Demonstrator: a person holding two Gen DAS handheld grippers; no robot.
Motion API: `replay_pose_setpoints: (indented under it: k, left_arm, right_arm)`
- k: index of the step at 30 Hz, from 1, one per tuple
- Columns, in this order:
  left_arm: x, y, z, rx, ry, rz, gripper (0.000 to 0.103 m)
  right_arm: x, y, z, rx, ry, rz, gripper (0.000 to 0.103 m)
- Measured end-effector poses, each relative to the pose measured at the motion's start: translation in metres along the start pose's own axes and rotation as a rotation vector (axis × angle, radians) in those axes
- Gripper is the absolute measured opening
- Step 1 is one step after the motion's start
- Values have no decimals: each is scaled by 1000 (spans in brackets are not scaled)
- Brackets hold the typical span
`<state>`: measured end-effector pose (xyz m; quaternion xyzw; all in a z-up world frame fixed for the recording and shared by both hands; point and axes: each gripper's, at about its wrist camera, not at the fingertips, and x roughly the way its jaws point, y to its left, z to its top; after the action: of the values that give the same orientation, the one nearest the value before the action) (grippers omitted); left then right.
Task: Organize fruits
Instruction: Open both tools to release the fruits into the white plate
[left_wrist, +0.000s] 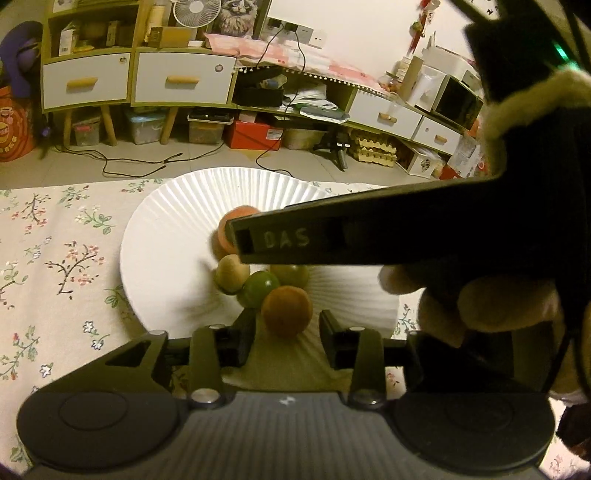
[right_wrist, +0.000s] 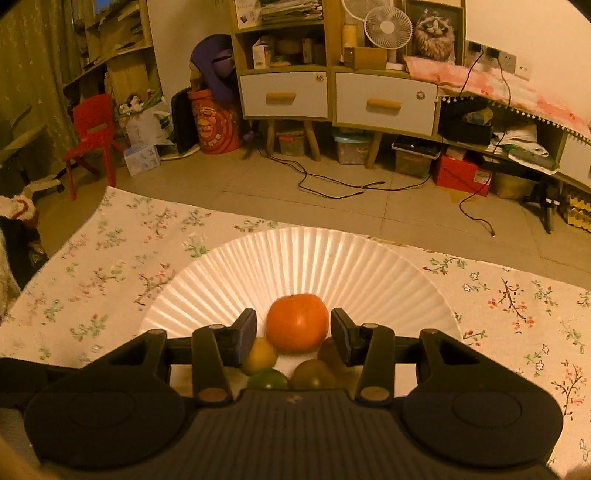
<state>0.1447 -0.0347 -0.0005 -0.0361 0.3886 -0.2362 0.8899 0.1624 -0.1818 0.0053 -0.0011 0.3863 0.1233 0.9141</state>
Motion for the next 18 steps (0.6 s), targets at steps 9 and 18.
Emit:
replay_pose_setpoints:
  k: [9, 18]
  left_arm:
    - [-17, -2, -4, 14, -4, 4, 56]
    - [-40, 0, -16, 44, -4, 21, 63]
  right_arm:
    - [-26, 6, 1, -30, -44, -16, 54]
    - [-49, 4, -13, -14, -49, -34, 59]
